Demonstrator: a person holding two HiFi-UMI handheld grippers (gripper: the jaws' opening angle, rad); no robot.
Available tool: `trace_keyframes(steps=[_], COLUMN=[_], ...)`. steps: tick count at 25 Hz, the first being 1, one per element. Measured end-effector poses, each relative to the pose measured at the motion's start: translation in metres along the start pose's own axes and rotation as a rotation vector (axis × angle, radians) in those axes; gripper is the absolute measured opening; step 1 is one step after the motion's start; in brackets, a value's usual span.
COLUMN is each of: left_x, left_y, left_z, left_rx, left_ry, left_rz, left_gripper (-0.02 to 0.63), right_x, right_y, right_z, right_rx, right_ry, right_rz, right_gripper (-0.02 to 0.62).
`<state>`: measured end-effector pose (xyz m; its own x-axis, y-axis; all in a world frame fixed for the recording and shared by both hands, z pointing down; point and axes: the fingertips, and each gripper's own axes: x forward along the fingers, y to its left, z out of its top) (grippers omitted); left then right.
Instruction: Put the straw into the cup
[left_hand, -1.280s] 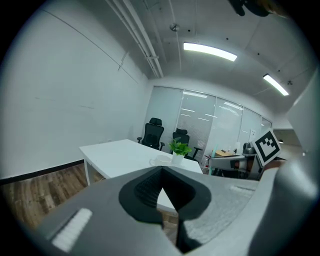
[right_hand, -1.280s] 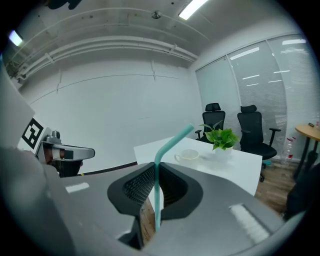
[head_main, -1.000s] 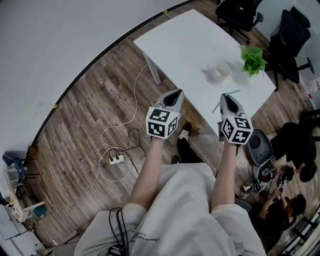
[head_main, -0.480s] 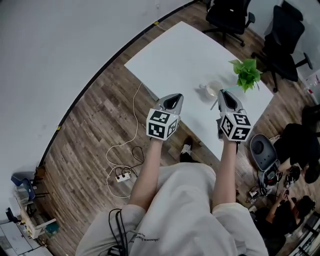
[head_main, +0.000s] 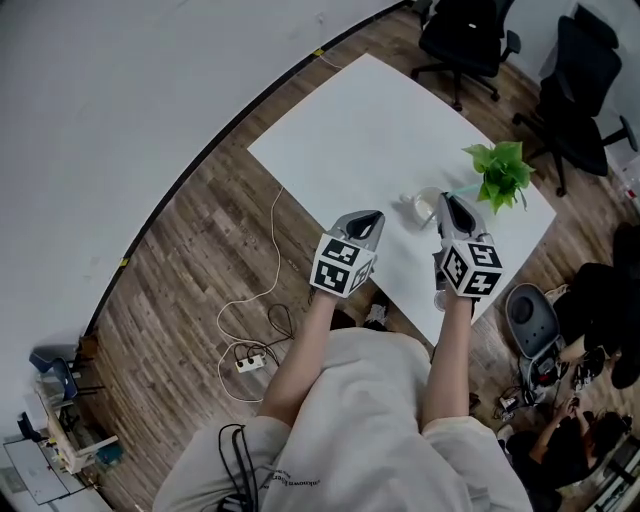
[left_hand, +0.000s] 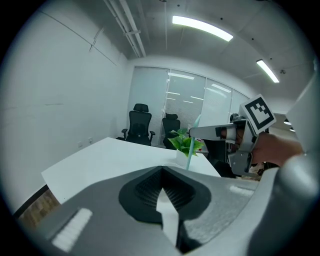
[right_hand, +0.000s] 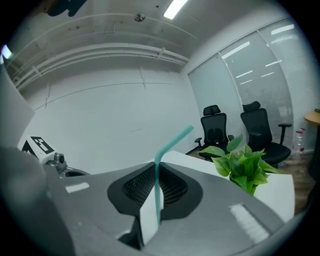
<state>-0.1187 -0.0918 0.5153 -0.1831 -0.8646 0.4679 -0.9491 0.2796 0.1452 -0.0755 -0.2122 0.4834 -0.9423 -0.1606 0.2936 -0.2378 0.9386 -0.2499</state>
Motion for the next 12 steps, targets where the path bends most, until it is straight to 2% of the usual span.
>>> trace_keyframes(steps=[7, 12], left_x=[0.009, 0.027], left_y=[0.014, 0.015], left_z=[-0.002, 0.006], left_rx=[-0.011, -0.004], left_ry=[0.019, 0.019], left_rz=[0.007, -0.033], left_gripper=[0.002, 0.002], right_x=[0.010, 0.008], right_y=[-0.013, -0.026], right_z=[-0.007, -0.004], right_rx=[0.035, 0.051], right_ry=[0.006, -0.018], right_rz=[-0.019, -0.062], right_gripper=[0.051, 0.051])
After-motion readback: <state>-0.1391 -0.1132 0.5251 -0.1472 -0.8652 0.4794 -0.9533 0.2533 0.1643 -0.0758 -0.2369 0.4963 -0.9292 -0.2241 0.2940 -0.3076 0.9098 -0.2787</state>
